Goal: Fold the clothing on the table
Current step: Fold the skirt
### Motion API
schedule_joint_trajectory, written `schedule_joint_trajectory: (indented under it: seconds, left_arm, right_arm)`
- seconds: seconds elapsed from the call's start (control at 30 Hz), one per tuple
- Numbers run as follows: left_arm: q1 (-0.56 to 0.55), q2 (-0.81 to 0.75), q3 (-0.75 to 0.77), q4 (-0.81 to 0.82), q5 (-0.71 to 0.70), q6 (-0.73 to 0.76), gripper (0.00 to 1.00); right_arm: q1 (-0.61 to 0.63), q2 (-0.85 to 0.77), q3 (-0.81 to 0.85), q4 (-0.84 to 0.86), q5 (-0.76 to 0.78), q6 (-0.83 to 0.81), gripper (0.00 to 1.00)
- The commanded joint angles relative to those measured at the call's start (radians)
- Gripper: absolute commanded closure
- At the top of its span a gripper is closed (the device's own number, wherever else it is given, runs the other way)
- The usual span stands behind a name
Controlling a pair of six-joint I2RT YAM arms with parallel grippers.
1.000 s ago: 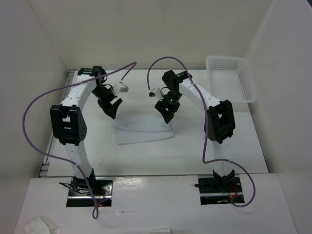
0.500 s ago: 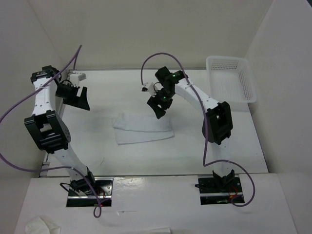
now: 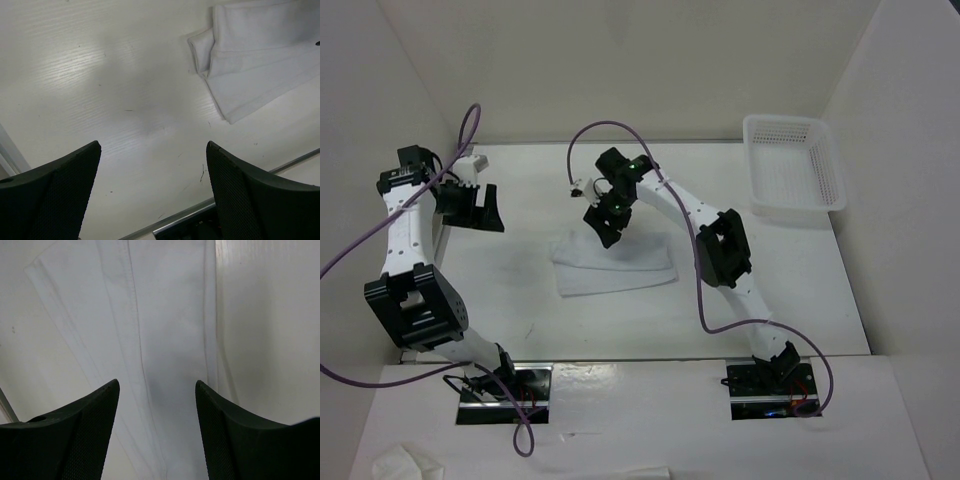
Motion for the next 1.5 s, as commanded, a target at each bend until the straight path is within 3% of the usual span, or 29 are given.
schedule_joint_trajectory:
  seconds: [0.0, 0.23, 0.37, 0.5, 1.07, 1.23, 1.4, 1.47]
  left_arm:
    - [0.003, -0.020, -0.016, 0.014, 0.001, -0.027, 0.08]
    - [0.003, -0.031, -0.054, 0.034, -0.017, -0.027, 0.08]
    - [0.003, -0.031, -0.065, 0.034, -0.017, -0.027, 0.08]
    - [0.003, -0.022, -0.074, 0.034, -0.017, -0.027, 0.08]
    - [0.003, 0.015, -0.065, 0.014, -0.017, 0.010, 0.08]
    - [0.003, 0.015, -0.065, 0.014, -0.017, 0.019, 0.08]
    - [0.003, 0.015, -0.065, 0.014, -0.017, 0.019, 0.08]
    - [0.003, 0.015, -0.065, 0.005, -0.017, 0.029, 0.08]
  right_arm:
    - [-0.008, 0.005, 0.053, 0.008, 0.004, -0.017, 0.33]
    - [-0.028, 0.086, 0.122, -0.016, 0.015, -0.037, 0.38]
    - [-0.037, 0.175, 0.265, -0.101, 0.006, -0.049, 0.46]
    - [-0.046, 0.287, 0.449, -0.191, -0.008, -0.031, 0.46]
    - [-0.046, 0.258, 0.321, -0.191, -0.031, -0.049, 0.51]
    - [-0.037, 0.240, 0.299, -0.191, -0.031, -0.058, 0.64]
    - [-0.028, 0.231, 0.308, -0.191, -0.031, -0.058, 0.94]
    - [-0.028, 0.230, 0.308, -0.191, -0.031, -0.048, 0.95]
